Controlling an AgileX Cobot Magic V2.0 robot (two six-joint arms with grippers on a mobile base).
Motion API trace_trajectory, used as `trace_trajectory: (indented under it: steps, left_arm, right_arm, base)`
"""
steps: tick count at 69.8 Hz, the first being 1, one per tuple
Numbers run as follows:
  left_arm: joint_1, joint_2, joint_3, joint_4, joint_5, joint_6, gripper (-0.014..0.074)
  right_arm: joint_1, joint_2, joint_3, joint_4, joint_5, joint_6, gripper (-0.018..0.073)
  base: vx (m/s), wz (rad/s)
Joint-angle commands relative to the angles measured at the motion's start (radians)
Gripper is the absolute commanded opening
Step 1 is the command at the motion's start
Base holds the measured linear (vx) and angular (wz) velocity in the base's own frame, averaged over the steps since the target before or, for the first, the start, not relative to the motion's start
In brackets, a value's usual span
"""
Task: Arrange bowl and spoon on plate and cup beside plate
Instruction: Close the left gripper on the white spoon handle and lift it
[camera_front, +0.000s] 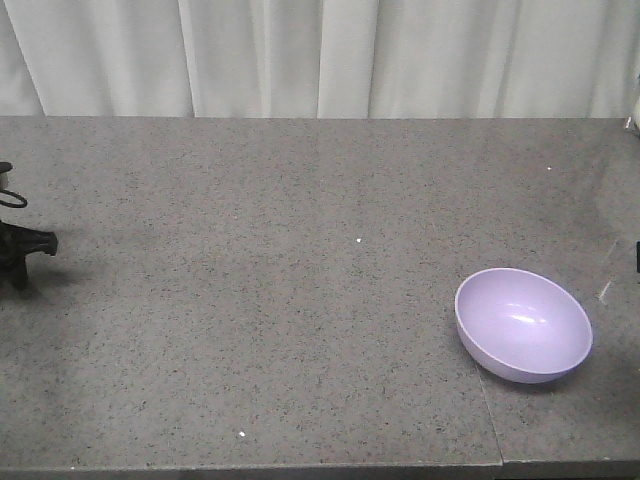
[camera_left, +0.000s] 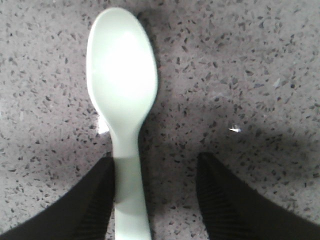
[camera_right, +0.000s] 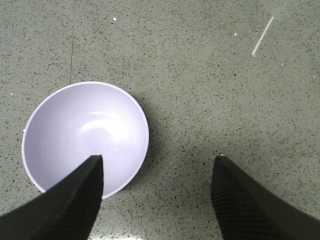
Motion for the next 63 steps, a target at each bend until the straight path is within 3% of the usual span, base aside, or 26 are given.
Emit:
trace_trajectory:
  steps: [1,22,43,63]
  left_arm:
    - [0.002,-0.021,-0.008,0.023,0.024,0.0,0.0321]
    - [0.038,-0.021,-0.008,-0.008,0.037,0.001,0.0246]
    - [0.04,-0.021,-0.008,-0.031,0.039,0.038,-0.0006]
    - [0.04,-0.057,-0.008,-0.068,0.025,0.064,-0.0008]
  right_arm:
    - [-0.001,-0.008,-0.032,-0.014,-0.058,-0.01,0.0465]
    - [-0.001,-0.008,-0.032,-0.014,-0.058,-0.01,0.0465]
    - [-0.001,-0.008,-0.032,-0.014,-0.061,-0.01,0.0465]
    - [-0.001,-0.008,-0.032,-0.014,-0.066,-0.01,0.0465]
  base:
    - [0.0,0.0]
    - [0.0,0.0]
    - [0.0,0.0]
    - [0.0,0.0]
